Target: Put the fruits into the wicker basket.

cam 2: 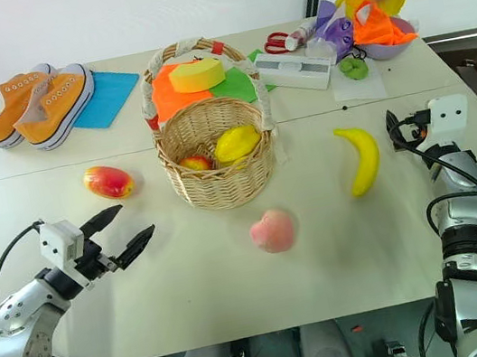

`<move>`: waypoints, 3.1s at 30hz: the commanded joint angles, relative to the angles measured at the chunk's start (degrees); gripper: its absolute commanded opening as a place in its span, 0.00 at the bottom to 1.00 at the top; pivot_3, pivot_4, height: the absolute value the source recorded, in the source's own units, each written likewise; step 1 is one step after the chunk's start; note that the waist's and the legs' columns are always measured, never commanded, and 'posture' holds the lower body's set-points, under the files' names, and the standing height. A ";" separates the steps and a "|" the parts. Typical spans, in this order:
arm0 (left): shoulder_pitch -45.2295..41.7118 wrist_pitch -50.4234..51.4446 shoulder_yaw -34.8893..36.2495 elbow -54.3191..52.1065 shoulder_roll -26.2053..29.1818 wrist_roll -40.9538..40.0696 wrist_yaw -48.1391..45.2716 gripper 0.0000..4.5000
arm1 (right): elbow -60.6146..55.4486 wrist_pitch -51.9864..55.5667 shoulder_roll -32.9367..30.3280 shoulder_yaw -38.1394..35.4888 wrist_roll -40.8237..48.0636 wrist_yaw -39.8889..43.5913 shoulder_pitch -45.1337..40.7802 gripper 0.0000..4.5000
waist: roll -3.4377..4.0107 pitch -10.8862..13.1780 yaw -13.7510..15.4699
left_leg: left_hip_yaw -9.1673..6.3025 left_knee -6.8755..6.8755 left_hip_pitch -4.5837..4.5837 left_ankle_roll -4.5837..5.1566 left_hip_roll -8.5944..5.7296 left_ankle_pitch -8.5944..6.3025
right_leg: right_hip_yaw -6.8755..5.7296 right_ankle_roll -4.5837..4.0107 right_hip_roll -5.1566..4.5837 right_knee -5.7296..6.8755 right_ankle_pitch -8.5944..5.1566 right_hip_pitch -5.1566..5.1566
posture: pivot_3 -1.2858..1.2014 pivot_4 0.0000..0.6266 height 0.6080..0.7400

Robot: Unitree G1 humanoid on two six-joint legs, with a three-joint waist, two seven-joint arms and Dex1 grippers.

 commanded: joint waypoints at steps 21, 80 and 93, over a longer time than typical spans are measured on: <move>-1.02 -0.46 0.34 -1.97 -0.68 -1.01 0.29 1.00 | 1.84 -3.54 -0.45 0.20 -0.08 1.61 -1.47 0.99 | 0.00 0.00 -0.01 | 0.02 0.00 0.00 0.00 0.00 0.00 | 0.02 0.00 0.00 0.00 0.00 -0.01 | 0.52 0.24 1.00; -19.46 36.08 1.20 -15.46 -22.36 6.83 52.35 1.00 | -61.36 26.50 -8.33 20.81 17.38 37.91 3.71 0.99 | -0.46 0.03 0.52 | 0.02 0.07 -0.22 0.08 0.00 -0.06 | 0.02 0.14 -0.01 -0.14 0.08 -0.18 | 0.52 0.24 1.00; -22.88 35.09 0.23 -8.88 -23.13 12.35 55.06 1.00 | -61.23 26.82 -7.59 20.64 17.03 36.90 4.09 0.99 | -0.47 0.03 0.54 | 0.02 0.08 -0.22 0.08 -0.01 -0.06 | 0.02 0.15 0.01 -0.13 0.09 -0.18 | 0.52 0.24 1.00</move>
